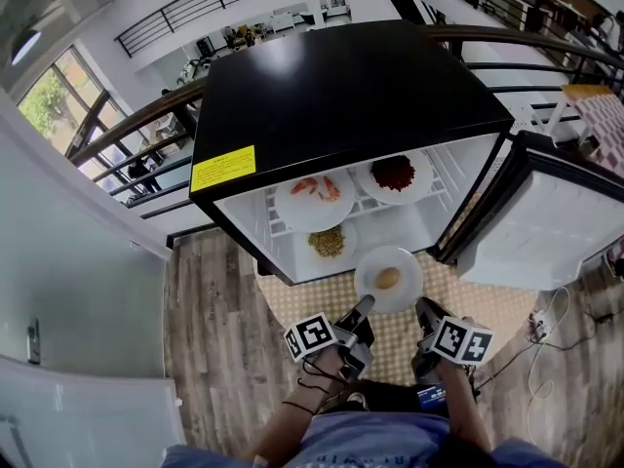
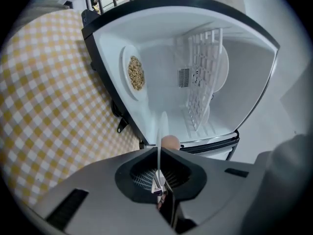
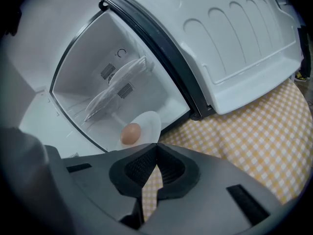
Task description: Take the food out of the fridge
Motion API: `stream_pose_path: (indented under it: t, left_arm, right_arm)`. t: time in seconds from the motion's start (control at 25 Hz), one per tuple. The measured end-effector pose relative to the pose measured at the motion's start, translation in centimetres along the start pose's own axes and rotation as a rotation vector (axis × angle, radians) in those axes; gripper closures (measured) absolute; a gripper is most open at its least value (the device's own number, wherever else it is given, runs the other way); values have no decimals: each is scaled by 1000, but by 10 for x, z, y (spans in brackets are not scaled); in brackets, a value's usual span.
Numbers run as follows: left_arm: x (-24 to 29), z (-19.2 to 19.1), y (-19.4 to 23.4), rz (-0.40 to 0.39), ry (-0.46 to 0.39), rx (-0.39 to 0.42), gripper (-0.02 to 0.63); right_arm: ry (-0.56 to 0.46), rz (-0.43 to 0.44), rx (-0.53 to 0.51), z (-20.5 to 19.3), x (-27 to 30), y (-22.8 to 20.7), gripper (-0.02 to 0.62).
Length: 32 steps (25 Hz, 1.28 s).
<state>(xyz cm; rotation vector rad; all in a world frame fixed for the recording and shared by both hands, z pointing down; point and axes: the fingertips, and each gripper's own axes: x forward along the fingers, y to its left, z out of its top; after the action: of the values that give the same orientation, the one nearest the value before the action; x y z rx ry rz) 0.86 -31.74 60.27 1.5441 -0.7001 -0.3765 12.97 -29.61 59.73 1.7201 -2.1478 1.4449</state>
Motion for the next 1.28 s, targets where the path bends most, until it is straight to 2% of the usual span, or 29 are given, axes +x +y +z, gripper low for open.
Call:
stream_pose_path:
  t: [0.44,0.68,1.28]
  left_arm:
    - [-60,-23,-16,-18,8,32,584]
    - [-89,-39,-27,-34,23,40,584]
    - [-141,-85,-21,-29,90,4,584]
  right_arm:
    - [-42,59,-154,-23,-45,52,580]
    - [-72,43,-228,-44,-74,72,580]
    - [-97,-16,-224,-97,-128,80,580]
